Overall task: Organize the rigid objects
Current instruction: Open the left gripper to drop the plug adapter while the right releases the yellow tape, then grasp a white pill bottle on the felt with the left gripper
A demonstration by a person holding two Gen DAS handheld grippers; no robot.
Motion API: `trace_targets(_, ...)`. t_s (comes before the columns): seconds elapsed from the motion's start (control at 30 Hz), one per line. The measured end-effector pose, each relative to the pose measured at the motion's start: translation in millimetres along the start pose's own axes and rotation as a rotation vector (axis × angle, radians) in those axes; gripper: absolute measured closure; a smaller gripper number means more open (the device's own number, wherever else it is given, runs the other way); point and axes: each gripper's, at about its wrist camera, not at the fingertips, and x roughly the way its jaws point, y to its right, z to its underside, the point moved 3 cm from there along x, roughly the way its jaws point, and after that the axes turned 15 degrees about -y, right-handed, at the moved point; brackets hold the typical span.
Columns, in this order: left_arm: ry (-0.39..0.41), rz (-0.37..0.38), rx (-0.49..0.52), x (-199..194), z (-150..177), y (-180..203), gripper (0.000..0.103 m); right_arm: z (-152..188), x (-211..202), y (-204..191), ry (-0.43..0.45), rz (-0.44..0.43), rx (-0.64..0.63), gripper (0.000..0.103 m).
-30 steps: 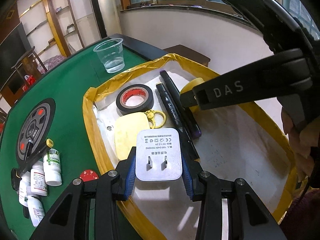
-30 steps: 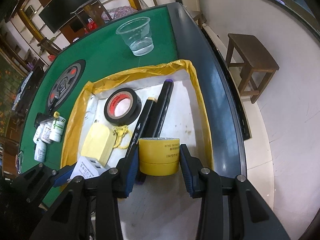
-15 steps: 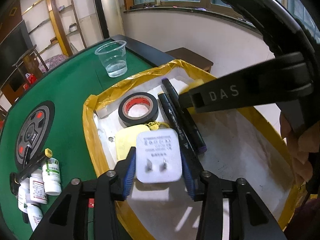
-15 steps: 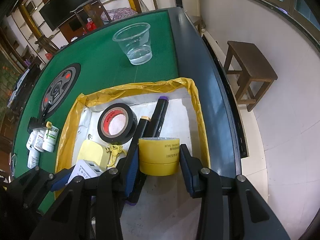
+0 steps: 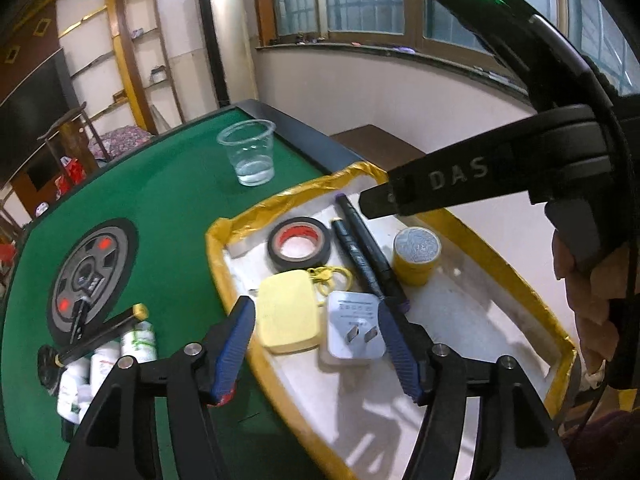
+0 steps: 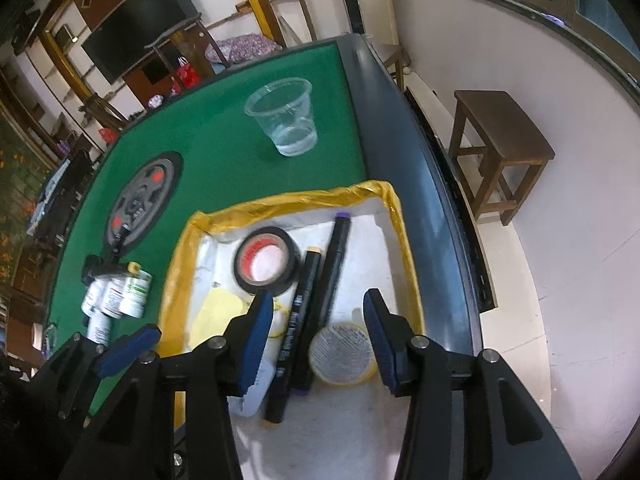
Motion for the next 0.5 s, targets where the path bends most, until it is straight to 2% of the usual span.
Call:
trace_targets(0.3,0.004,-0.050,-0.137,-18.3,26.0,-58.5,0.032,1.4,-7.5,-45.9,0.002,-0.074,-0.051,0.057)
trace_targets(0.5,-0.009,-0.071,-0.242,-26.1,52.2,-98.8,0.032,8.2,6.2,-86.1,-0.055,-0.119,-0.113,0.055)
